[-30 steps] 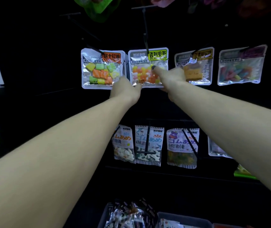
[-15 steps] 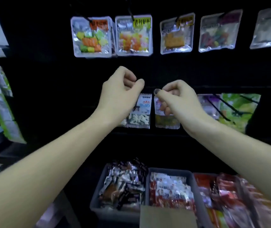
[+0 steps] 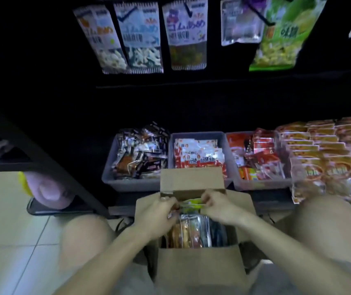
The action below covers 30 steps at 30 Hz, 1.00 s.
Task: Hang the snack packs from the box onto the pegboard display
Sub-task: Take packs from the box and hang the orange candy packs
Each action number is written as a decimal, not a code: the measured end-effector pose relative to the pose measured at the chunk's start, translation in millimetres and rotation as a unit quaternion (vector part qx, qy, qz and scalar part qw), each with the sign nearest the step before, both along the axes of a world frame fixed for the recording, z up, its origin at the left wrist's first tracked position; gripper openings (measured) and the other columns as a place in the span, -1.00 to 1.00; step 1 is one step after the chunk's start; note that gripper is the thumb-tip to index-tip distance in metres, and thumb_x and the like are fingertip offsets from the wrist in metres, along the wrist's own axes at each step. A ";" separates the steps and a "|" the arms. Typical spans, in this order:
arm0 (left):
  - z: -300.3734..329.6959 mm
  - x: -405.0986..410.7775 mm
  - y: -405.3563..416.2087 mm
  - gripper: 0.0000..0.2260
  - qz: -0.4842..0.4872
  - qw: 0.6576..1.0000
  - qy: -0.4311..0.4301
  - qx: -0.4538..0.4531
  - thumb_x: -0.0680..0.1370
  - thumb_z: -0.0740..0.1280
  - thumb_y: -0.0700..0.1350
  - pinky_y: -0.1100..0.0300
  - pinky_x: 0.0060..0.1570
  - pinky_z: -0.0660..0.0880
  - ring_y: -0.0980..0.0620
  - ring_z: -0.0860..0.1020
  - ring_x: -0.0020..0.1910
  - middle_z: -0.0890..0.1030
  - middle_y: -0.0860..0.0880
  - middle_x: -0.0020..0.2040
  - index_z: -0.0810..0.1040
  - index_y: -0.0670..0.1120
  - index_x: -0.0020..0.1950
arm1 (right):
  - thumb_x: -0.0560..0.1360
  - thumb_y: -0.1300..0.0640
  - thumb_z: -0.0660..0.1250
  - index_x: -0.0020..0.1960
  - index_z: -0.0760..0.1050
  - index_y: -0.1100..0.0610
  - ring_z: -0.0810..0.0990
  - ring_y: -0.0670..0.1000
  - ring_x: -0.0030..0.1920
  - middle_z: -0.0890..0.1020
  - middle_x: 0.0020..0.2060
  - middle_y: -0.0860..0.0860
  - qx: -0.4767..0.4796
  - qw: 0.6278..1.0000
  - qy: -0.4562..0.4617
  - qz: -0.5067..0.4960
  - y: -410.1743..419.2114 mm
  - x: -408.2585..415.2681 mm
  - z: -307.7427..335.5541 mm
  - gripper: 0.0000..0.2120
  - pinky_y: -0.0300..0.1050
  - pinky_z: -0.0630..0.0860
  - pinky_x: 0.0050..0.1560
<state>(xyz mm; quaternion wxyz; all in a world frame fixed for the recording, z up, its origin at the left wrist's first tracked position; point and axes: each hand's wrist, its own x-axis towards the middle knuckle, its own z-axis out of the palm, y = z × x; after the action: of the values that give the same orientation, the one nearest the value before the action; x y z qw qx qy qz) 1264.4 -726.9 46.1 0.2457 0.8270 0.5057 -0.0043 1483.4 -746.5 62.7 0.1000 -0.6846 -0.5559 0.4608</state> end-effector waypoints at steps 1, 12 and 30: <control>-15.9 -1.7 -4.8 -0.82 -0.003 0.999 0.016 -0.035 0.64 0.30 -0.01 0.01 0.09 0.54 -0.08 0.59 0.16 0.60 -0.03 0.15 0.52 0.02 0.22 | 0.48 0.14 0.41 0.10 0.50 0.08 0.53 -0.01 -0.17 0.60 -0.10 0.03 -0.031 0.999 -0.020 0.019 -4.8 -0.6 -17.7 -0.79 -0.15 0.43 -0.18; -77.8 -1.4 -9.8 -0.50 -0.173 0.932 0.318 0.025 0.69 0.18 -0.01 -0.13 0.62 -0.26 -0.15 0.10 0.64 0.36 -0.17 0.58 0.27 -0.11 0.62 | 0.57 0.09 0.40 0.61 0.20 0.19 0.56 0.09 0.24 0.48 0.43 0.14 -0.183 0.982 -0.039 -0.014 -4.1 -9.6 -116.8 -0.30 -0.15 0.52 0.08; -85.7 9.0 -0.9 -0.57 -0.145 0.949 0.275 -0.043 0.67 0.23 0.07 -0.35 0.52 -0.42 -0.17 0.15 0.59 0.43 -0.15 0.48 0.35 -0.02 0.52 | 0.38 0.02 0.58 0.48 0.41 0.14 0.61 0.10 0.24 0.60 0.29 0.11 -0.203 0.968 -0.009 -0.146 0.5 -13.6 -168.1 -0.26 -0.04 0.59 0.24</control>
<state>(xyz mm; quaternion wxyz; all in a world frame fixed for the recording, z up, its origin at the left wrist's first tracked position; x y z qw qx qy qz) 1273.4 -727.8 -39.6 0.1293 0.8465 0.4279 -0.2892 1469.8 -745.9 -105.4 0.0201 -0.7685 -0.3456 0.5382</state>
